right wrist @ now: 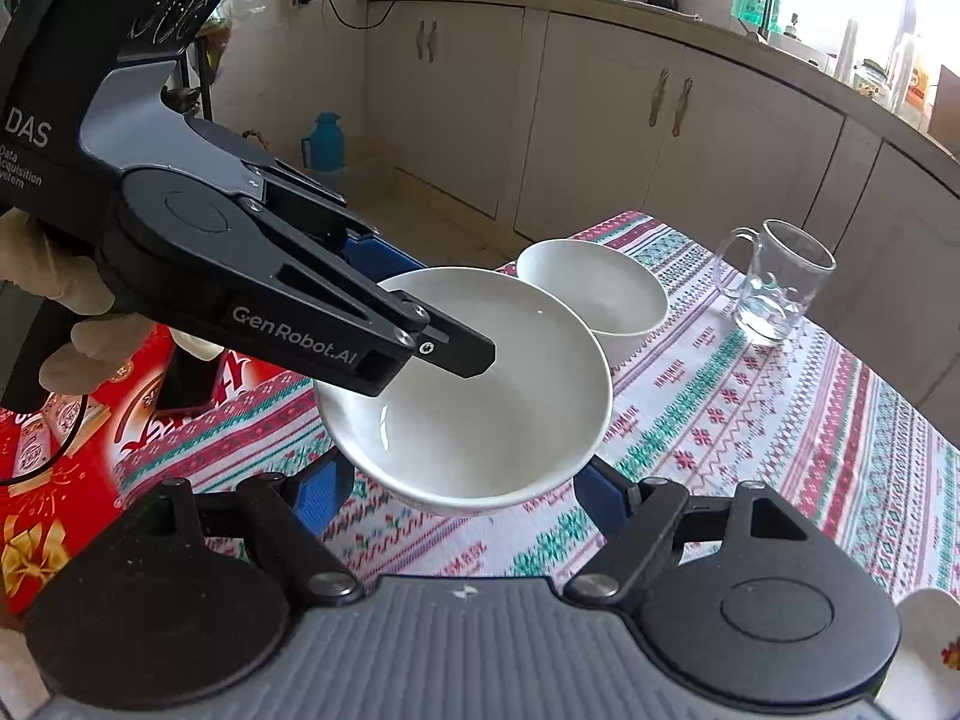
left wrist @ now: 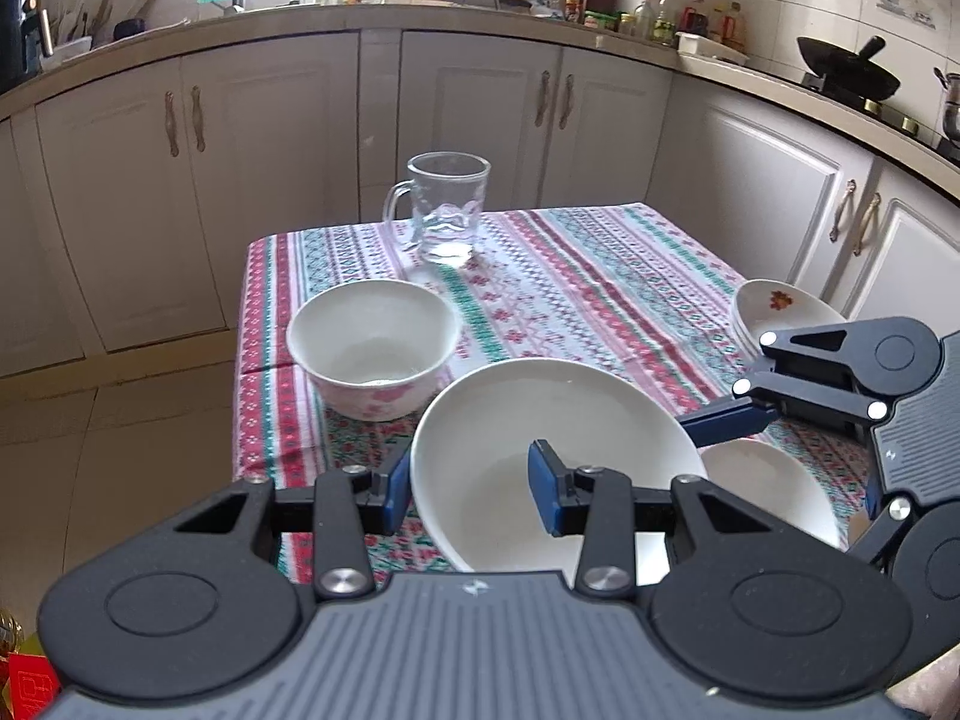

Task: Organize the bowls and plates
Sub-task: 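Carry the white bowl with the left gripper into the bowl held by the right gripper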

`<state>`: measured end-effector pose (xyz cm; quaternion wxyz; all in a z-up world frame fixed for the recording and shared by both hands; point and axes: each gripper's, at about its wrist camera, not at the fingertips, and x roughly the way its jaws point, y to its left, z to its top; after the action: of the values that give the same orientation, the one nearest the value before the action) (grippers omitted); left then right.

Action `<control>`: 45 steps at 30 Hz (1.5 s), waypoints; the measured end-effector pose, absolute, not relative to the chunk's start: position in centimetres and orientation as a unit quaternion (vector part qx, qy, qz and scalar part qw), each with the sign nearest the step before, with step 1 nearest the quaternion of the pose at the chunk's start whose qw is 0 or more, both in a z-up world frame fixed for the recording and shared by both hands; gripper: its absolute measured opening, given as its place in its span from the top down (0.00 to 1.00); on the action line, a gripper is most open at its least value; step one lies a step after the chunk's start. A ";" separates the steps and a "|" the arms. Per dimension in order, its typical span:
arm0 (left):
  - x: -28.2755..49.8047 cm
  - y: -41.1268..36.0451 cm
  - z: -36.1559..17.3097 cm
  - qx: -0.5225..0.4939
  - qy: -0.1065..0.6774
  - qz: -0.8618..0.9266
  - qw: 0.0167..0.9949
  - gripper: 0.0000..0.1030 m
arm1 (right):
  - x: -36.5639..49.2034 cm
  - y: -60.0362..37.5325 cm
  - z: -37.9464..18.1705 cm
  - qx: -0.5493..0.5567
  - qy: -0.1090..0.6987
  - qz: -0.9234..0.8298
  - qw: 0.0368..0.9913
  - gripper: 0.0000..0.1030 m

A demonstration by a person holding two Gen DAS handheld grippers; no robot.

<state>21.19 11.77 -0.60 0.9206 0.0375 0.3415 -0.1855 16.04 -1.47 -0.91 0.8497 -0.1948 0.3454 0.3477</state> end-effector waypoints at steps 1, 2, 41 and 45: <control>20.9 11.4 -0.5 0.040 0.340 -0.187 0.921 0.62 | 15.8 -1.8 -0.8 -0.195 0.345 0.347 0.850 0.19; 20.6 11.1 -0.4 0.040 0.340 -0.187 0.921 0.62 | 15.5 -2.1 -0.7 -0.195 0.344 0.347 0.850 0.19; 18.5 2.2 -2.1 0.053 0.358 -0.259 0.896 0.62 | 10.4 -8.4 -0.7 -0.179 0.369 0.290 0.865 0.19; 18.7 2.1 -2.5 0.052 0.365 -0.259 0.893 0.62 | 10.9 -8.4 -0.9 -0.176 0.376 0.289 0.863 0.19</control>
<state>18.70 2.11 -2.53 0.8928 0.0516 0.3646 -0.2595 10.86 -8.36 -0.90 0.8625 -0.1755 0.3761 0.2894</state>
